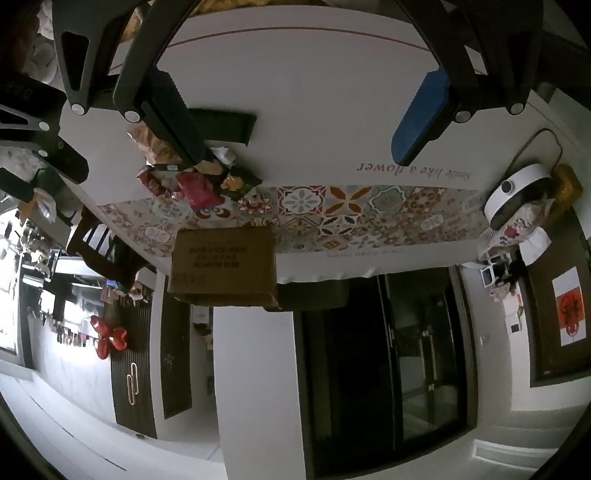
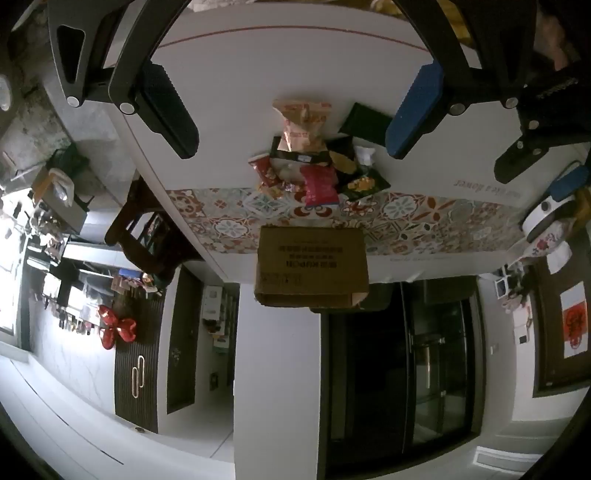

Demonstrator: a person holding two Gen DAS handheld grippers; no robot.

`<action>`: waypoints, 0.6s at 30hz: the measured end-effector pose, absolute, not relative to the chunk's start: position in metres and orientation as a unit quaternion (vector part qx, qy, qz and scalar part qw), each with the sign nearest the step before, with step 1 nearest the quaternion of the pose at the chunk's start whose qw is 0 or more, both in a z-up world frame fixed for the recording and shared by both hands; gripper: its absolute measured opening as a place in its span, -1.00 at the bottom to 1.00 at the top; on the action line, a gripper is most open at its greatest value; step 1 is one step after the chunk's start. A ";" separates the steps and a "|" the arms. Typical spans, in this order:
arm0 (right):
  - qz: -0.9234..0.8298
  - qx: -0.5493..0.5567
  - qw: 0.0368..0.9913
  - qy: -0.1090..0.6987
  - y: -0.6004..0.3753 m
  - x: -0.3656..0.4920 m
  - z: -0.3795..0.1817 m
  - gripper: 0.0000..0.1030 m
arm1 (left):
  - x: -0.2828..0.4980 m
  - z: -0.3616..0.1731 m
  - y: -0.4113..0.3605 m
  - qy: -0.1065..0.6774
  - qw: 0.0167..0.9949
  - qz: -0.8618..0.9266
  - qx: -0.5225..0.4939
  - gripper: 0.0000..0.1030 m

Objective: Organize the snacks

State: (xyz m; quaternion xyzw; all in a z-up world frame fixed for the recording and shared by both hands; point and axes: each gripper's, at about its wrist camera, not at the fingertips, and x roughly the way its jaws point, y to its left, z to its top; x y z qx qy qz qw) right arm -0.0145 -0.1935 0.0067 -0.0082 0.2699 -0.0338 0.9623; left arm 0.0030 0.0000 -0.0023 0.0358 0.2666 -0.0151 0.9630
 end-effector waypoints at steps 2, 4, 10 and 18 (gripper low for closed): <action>-0.034 -0.008 0.962 0.271 -0.194 -0.014 0.007 0.99 | 0.000 0.003 -0.002 0.255 0.966 -0.012 0.035 1.00; -0.034 -0.008 0.962 0.272 -0.194 -0.013 0.007 0.99 | 0.000 0.009 -0.003 0.253 0.967 -0.013 0.036 1.00; -0.034 -0.005 0.964 0.266 -0.196 -0.014 0.010 0.99 | -0.005 0.009 0.000 0.247 0.968 -0.020 0.035 1.00; -0.034 -0.004 0.964 0.262 -0.197 -0.015 0.010 0.99 | -0.006 0.009 -0.001 0.242 0.969 -0.014 0.039 1.00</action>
